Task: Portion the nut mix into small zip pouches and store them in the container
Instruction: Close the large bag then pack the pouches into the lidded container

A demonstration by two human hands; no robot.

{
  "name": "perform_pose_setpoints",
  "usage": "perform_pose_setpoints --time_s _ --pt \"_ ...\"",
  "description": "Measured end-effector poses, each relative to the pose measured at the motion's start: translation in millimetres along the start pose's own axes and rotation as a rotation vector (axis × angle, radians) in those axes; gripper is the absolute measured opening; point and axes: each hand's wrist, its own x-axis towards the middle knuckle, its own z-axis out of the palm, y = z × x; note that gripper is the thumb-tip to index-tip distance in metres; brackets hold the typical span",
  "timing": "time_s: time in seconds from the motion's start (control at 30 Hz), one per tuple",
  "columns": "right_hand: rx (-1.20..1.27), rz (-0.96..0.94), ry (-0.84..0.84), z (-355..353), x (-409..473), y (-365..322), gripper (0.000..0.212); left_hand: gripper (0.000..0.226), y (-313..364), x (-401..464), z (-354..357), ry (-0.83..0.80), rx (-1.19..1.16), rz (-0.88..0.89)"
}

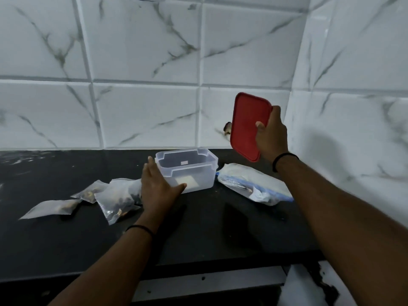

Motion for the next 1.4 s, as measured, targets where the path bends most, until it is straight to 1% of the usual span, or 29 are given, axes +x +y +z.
perform_pose_setpoints --time_s 0.1,0.17,0.2,0.27,0.37,0.43,0.5,0.53,0.67,0.73,0.8,0.93,1.0,1.07,1.13,1.17,1.2,1.23,1.3,1.33,1.4 --pt "0.021 0.024 0.088 -30.4 2.8 12.7 0.028 0.106 17.4 -10.7 -2.0 0.185 0.123 0.206" --pt "-0.06 0.004 0.137 -52.0 3.6 25.2 0.032 0.085 35.1 -20.5 0.3 0.27 0.145 0.343" --pt "-0.112 -0.009 0.151 -63.3 3.9 32.9 0.034 0.076 44.7 -25.5 4.4 0.28 0.14 0.408" --pt "-0.203 -0.021 0.152 -81.6 3.9 47.8 0.038 0.061 62.9 -33.9 14.8 0.259 0.1 0.515" --pt "-0.33 -0.015 0.141 -103.2 4.7 75.4 0.038 0.04 93.6 -43.5 38.2 0.213 0.029 0.645" --pt "-0.394 0.008 0.107 -110.2 3.7 96.4 0.039 0.028 111.0 -46.6 52.0 0.112 -0.018 0.661" --pt "-0.448 0.063 0.041 -112.2 1.6 120.8 0.04 0.019 125.2 -48.3 63.9 -0.028 -0.048 0.547" --pt "-0.478 0.092 -0.001 -111.1 0.6 133.8 0.039 0.021 129.6 -48.0 70.4 -0.079 -0.03 0.467" --pt "-0.605 0.151 -0.093 -104.3 4.0 175.7 0.025 0.053 136.0 -42.8 91.2 -0.259 0.151 0.147" --pt "-0.663 0.159 -0.151 -100.1 7.3 188.9 0.024 0.067 134.5 -37.5 98.7 -0.348 0.212 0.004" --pt "-0.711 0.163 -0.212 -93.0 6.4 199.5 0.023 0.077 135.1 -29.9 102.1 -0.427 0.16 -0.122" --pt "-0.771 0.182 -0.323 -69.4 -7.2 216.2 0.026 0.082 138.9 -14.3 100.4 -0.56 -0.032 -0.335" --pt "-0.785 0.185 -0.353 -61.5 -12.1 216.3 0.024 0.08 136.8 -8.4 100.2 -0.61 -0.072 -0.388" --pt "-0.761 0.166 -0.322 -57.5 -10.3 206.7 0.021 0.076 136.6 -4.7 100.7 -0.652 -0.1 -0.421" --pt "-0.646 0.128 -0.277 -51.5 -4.6 184.4 0.023 0.071 138.1 -2.8 102.2 -0.685 -0.115 -0.442" --pt "-0.567 0.121 -0.296 -46.7 -1.6 169.3 0.025 0.069 139.0 -2.8 103.0 -0.693 -0.121 -0.445" --pt "-0.492 0.128 -0.363 -40.6 0.3 152.7 0.032 0.066 139.7 -3.5 103.5 -0.694 -0.126 -0.442" --pt "-0.432 0.141 -0.464 -33.2 0.8 136.9 0.041 0.064 140.0 -4.0 104.0 -0.692 -0.126 -0.435" --pt "-0.416 0.172 -0.679 -17.0 -3.3 111.8 0.055 0.061 140.1 -5.0 103.3 -0.69 -0.124 -0.43" --pt "-0.422 0.208 -0.759 -10.6 -6.1 104.3 0.056 0.059 140.4 -5.8 102.2 -0.693 -0.127 -0.434" --pt "-0.377 0.303 -0.839 -3.3 -9.9 96.5 0.054 0.055 139.5 -6.5 99.2 -0.7 -0.14 -0.45"
